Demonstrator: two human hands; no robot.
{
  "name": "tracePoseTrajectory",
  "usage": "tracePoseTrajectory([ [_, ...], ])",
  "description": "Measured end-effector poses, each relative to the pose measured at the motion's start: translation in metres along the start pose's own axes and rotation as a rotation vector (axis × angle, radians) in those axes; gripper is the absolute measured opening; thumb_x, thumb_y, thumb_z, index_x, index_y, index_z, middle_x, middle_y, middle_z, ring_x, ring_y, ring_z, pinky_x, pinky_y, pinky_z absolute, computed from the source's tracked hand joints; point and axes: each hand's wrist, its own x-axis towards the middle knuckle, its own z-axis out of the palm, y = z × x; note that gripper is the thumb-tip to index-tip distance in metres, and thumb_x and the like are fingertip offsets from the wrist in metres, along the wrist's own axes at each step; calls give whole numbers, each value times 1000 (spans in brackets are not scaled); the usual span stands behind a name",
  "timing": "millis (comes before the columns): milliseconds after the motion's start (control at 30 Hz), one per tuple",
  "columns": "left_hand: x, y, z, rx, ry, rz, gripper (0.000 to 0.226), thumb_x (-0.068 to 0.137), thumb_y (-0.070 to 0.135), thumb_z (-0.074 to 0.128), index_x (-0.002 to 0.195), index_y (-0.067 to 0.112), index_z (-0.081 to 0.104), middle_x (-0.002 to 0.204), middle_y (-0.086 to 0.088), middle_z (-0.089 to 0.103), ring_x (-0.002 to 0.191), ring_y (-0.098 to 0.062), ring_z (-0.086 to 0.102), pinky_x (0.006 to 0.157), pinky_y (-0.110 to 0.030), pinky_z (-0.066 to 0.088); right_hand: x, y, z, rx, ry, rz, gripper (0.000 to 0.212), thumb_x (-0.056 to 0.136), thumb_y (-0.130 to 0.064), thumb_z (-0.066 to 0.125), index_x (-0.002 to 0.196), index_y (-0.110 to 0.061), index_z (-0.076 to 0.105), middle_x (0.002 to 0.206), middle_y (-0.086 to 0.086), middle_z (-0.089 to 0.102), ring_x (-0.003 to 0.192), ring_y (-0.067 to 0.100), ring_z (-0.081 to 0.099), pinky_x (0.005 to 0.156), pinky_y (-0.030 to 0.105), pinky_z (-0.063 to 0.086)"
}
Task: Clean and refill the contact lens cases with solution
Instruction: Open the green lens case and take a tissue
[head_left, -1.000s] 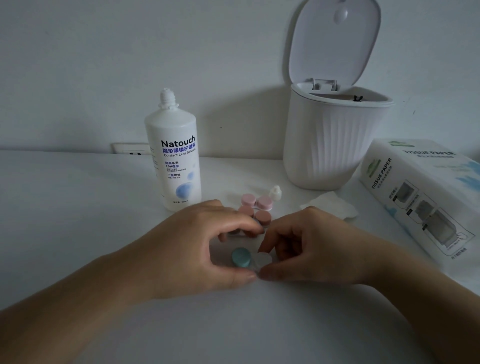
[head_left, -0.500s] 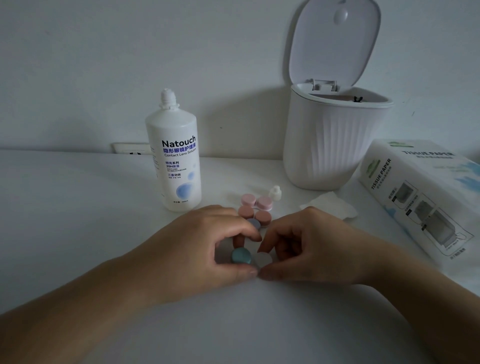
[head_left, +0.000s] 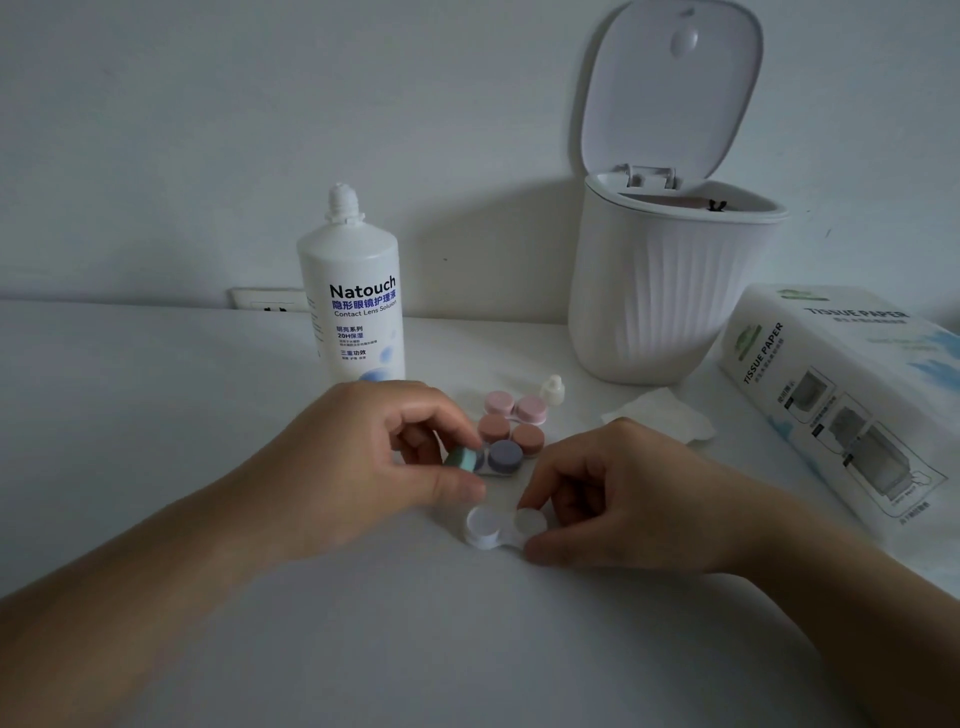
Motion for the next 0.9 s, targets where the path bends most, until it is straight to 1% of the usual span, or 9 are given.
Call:
tracePoseTrajectory([
  [133,1,-2,-9,-26,-88,-120,32,66,21,92,87,36,74,80,0,75,75,-19,73,80,-41,58,0,0,-1,4,0,9,19,76,-39,83,89,-29,74,73,-4,68,55,0,53,56,22,47],
  [233,1,1,-14,23,-146,-142,33,70,13,91,87,35,73,82,2,76,79,-20,74,84,-46,59,0,0,-1,1,-7,14,19,76,-41,83,89,-29,74,74,-4,68,55,0,53,57,25,48],
  [400,0,0,-20,296,-114,-115,36,62,38,93,88,48,68,80,21,71,75,-7,67,71,-25,54,0,0,-1,8,-8,10,18,76,-39,83,89,-29,74,74,-3,68,56,0,54,57,22,47],
  [500,-1,-1,-25,401,-132,-127,37,61,48,89,89,51,66,80,27,68,79,-1,63,68,-22,52,0,1,-1,7,-8,5,18,76,-39,83,89,-29,74,74,-3,68,56,0,54,56,19,46],
  [600,-1,-3,-27,440,-154,-98,38,61,53,88,91,52,65,88,26,65,86,0,60,68,-18,48,1,2,-1,3,-5,-2,18,77,-39,82,90,-30,74,74,-2,68,56,0,54,56,21,46],
  [667,-2,-5,-25,427,-153,-9,36,61,62,84,90,50,66,95,21,63,91,-4,58,70,-17,43,0,2,0,6,1,-7,18,77,-40,82,89,-30,74,73,-3,67,56,0,54,57,22,47],
  [767,-5,-2,-16,378,-166,79,49,60,79,71,99,50,67,108,23,60,99,-4,56,78,-17,44,1,4,0,5,10,-18,19,76,-40,82,90,-30,74,72,-4,68,55,1,54,57,25,48],
  [833,-7,-1,-7,376,-180,107,51,59,81,68,99,49,68,112,25,56,107,-4,54,84,-18,45,1,5,0,1,18,-27,20,76,-41,83,90,-30,74,72,-4,68,55,1,54,56,23,47],
  [900,-7,-2,1,395,-204,136,48,61,79,67,97,47,71,111,26,53,108,-4,52,85,-19,44,2,6,1,1,22,-33,19,76,-41,83,90,-30,74,72,-4,68,54,1,54,54,22,46],
])
